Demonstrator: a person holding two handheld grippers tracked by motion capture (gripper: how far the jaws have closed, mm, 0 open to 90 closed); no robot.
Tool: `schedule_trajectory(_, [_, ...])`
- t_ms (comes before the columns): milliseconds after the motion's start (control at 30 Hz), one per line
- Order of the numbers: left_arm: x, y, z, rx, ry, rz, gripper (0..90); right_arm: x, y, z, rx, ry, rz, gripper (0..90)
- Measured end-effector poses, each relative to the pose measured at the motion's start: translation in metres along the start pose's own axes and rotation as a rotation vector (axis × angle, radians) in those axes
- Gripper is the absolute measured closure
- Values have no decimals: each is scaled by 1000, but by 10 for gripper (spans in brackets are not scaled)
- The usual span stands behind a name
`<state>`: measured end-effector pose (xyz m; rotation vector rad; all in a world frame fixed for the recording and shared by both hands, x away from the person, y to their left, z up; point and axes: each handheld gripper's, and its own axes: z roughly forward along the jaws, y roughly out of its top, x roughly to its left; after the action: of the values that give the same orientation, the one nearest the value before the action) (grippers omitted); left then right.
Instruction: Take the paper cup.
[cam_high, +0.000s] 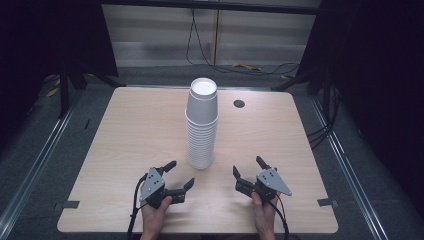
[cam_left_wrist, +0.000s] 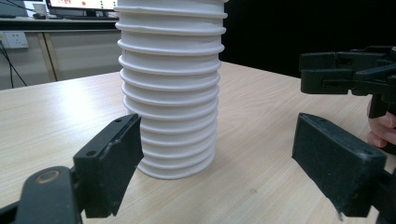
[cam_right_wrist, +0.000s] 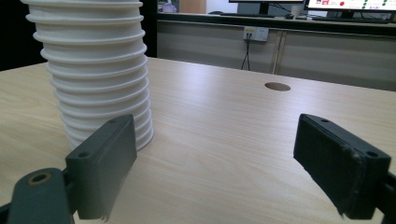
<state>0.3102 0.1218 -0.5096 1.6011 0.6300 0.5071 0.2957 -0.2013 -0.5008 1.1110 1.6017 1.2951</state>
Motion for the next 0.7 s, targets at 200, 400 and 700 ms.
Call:
schedule_trajectory(200, [-1,0,1,1,-4,-22,159,-2,2,4,43,17,24,131])
schedule_trajectory(400, [-2,0,1,-2,-5,-33,159,0,2,5,59,30,4,131])
schedule_trajectory(700, [-2,0,2,8,-9,-30,159,-2,3,6,84,114,41,133])
